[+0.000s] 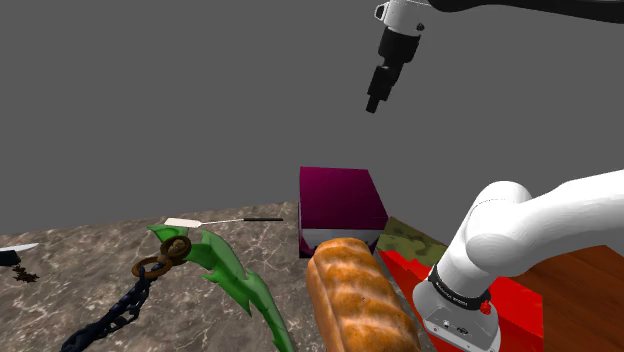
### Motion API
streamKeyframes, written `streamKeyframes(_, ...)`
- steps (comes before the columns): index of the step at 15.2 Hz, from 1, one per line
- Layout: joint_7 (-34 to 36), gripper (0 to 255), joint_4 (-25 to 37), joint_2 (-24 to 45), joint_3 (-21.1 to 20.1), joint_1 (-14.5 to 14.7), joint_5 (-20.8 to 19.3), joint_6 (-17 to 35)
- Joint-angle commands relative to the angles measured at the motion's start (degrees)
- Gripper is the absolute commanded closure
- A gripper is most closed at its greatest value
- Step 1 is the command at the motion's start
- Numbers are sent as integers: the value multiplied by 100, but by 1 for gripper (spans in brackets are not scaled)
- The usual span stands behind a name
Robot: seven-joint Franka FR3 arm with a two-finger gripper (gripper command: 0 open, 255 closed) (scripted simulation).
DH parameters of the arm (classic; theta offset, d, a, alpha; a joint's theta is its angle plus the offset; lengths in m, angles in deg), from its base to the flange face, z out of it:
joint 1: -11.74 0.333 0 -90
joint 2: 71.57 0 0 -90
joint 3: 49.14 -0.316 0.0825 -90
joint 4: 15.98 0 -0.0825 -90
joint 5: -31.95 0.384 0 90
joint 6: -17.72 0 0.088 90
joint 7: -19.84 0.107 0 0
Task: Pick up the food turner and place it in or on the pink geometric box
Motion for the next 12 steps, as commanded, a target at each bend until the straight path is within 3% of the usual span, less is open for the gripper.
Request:
streamKeyframes(1,0,0,0,0,0,0,0,0)
streamKeyframes(12,-363,0,-705,1062,-433,642,135,1952)
